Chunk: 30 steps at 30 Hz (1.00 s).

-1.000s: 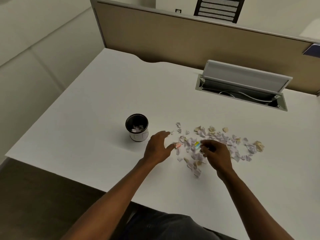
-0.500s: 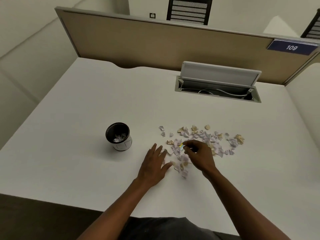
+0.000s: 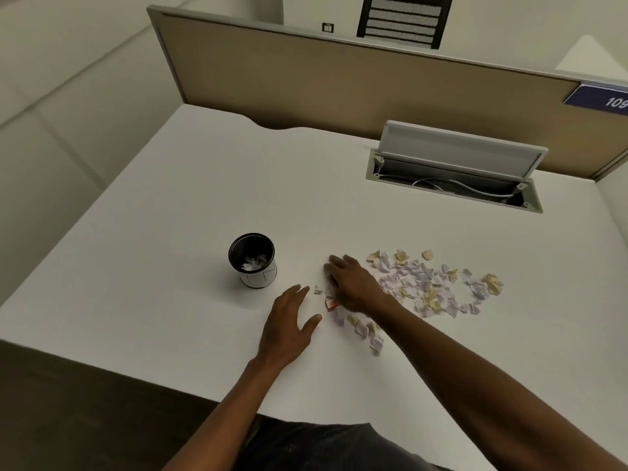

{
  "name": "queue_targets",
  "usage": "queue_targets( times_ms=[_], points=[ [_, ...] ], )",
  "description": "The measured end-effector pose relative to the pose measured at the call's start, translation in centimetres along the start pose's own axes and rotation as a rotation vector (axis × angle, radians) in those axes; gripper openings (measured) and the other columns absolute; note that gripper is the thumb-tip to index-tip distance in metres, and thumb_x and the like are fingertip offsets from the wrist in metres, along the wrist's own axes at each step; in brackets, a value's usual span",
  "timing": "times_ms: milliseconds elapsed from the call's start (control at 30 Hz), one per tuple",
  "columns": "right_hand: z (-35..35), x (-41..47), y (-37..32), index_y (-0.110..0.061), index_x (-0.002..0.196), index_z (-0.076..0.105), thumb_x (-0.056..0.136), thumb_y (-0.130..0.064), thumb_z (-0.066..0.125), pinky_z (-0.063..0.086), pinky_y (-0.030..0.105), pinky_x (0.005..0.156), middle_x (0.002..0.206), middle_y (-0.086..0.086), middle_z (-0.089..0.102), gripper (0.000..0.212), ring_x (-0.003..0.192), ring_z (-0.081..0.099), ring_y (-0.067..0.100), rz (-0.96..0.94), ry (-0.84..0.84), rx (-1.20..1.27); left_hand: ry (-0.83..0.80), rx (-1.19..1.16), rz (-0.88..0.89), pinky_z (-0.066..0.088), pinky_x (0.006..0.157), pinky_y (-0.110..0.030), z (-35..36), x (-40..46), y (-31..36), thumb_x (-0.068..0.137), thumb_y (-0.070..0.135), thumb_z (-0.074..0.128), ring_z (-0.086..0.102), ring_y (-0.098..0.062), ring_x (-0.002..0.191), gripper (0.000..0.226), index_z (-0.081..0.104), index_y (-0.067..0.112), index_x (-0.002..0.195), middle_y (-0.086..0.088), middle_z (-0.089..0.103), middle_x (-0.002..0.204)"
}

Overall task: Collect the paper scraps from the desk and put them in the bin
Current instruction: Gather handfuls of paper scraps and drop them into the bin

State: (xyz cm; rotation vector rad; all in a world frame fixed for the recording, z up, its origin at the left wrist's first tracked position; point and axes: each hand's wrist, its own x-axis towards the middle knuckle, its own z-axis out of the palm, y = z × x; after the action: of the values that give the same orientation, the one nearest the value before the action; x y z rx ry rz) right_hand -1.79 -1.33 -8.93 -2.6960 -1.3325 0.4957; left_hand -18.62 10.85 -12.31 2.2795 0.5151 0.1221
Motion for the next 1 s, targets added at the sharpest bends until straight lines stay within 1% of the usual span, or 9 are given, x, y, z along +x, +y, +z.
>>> queue_targets(
  times_ms=[67, 167, 333, 433, 533, 633, 767, 867, 1000],
  points=[
    [0.7, -1.9, -0.6, -0.004, 0.134, 0.05, 0.101, -0.016, 0.04, 0.037, 0.039, 0.106, 0.144, 0.016, 0.047, 0.037, 0.127, 0.045, 0.038, -0.087, 0.022, 0.015, 0.006, 0.015, -0.002, 0.025, 0.113, -0.02, 0.0, 0.2, 0.0, 0.089, 0.047, 0.068, 0.031, -0.012, 0.145, 0.069, 0.041, 0.026, 0.149, 0.004, 0.039, 0.156],
    [1.0, -4.6, -1.0, -0.011, 0.142, 0.049, 0.099, -0.013, 0.044, 0.039, 0.04, 0.112, 0.153, 0.012, 0.044, 0.043, 0.139, 0.04, 0.032, -0.117, 0.022, 0.167, -0.012, 0.028, 0.013, 0.025, 0.112, -0.018, 0.0, 0.6, 0.3, 0.083, 0.053, 0.072, 0.029, -0.01, 0.145, 0.079, 0.04, 0.027, 0.15, 0.004, 0.038, 0.156],
    [0.4, -7.0, 0.6, -0.019, 0.138, 0.055, 0.096, -0.013, 0.049, 0.049, 0.04, 0.101, 0.144, 0.005, 0.056, 0.043, 0.135, 0.046, 0.026, 0.201, 0.328, 0.283, -0.157, 0.095, 0.044, 0.029, 0.115, -0.029, 0.3, 1.5, 1.1, 0.068, 0.066, 0.078, 0.022, -0.015, 0.148, 0.104, 0.033, 0.026, 0.153, 0.002, 0.029, 0.16],
    [0.2, -7.2, 1.1, -0.016, 0.141, 0.051, 0.097, -0.016, 0.048, 0.048, 0.04, 0.099, 0.145, 0.008, 0.054, 0.045, 0.133, 0.044, 0.03, 0.295, 0.186, 0.205, -0.198, 0.138, 0.044, 0.031, 0.116, -0.032, 0.6, 2.1, 1.6, 0.065, 0.062, 0.082, 0.022, -0.018, 0.146, 0.11, 0.032, 0.02, 0.154, 0.0, 0.03, 0.159],
    [0.7, -7.2, 0.6, -0.016, 0.142, 0.051, 0.096, -0.017, 0.049, 0.048, 0.038, 0.097, 0.143, 0.005, 0.055, 0.046, 0.13, 0.043, 0.028, 0.203, 0.082, 0.156, -0.232, 0.128, 0.055, 0.036, 0.114, -0.031, 0.9, 2.7, 2.4, 0.066, 0.054, 0.086, 0.028, -0.018, 0.142, 0.108, 0.033, 0.018, 0.153, -0.001, 0.034, 0.156],
    [0.8, -7.3, 0.1, -0.018, 0.139, 0.054, 0.097, -0.015, 0.05, 0.048, 0.038, 0.099, 0.141, 0.004, 0.057, 0.043, 0.13, 0.047, 0.025, 0.152, 0.145, 0.3, -0.248, 0.094, 0.071, 0.038, 0.111, -0.029, 1.0, 2.9, 2.8, 0.067, 0.047, 0.088, 0.034, -0.018, 0.137, 0.104, 0.035, 0.019, 0.152, 0.0, 0.039, 0.151],
    [0.4, -7.7, 1.0, -0.019, 0.134, 0.059, 0.095, -0.016, 0.054, 0.049, 0.038, 0.099, 0.135, 0.006, 0.061, 0.039, 0.128, 0.051, 0.026, 0.331, 0.364, 0.38, -0.205, 0.057, 0.055, 0.038, 0.107, -0.026, 0.5, 2.8, 2.4, 0.069, 0.041, 0.088, 0.037, -0.018, 0.133, 0.1, 0.037, 0.021, 0.152, 0.0, 0.041, 0.148],
    [0.5, -8.0, 1.5, -0.017, 0.136, 0.056, 0.095, -0.024, 0.056, 0.049, 0.038, 0.096, 0.133, 0.009, 0.059, 0.042, 0.124, 0.053, 0.03, 0.399, 0.234, 0.323, -0.206, 0.061, 0.038, 0.032, 0.103, -0.02, 0.3, 3.0, 2.0, 0.07, 0.037, 0.088, 0.038, -0.018, 0.133, 0.099, 0.036, 0.02, 0.152, -0.001, 0.04, 0.147],
    [1.1, -7.9, 1.0, -0.018, 0.137, 0.053, 0.098, -0.033, 0.055, 0.051, 0.038, 0.095, 0.134, 0.008, 0.056, 0.043, 0.118, 0.056, 0.028, 0.272, 0.1, 0.306, -0.255, 0.062, 0.053, 0.035, 0.107, -0.023, 0.5, 3.7, 2.8, 0.07, 0.035, 0.089, 0.04, -0.02, 0.133, 0.098, 0.036, 0.017, 0.152, -0.004, 0.04, 0.148]
  ],
)
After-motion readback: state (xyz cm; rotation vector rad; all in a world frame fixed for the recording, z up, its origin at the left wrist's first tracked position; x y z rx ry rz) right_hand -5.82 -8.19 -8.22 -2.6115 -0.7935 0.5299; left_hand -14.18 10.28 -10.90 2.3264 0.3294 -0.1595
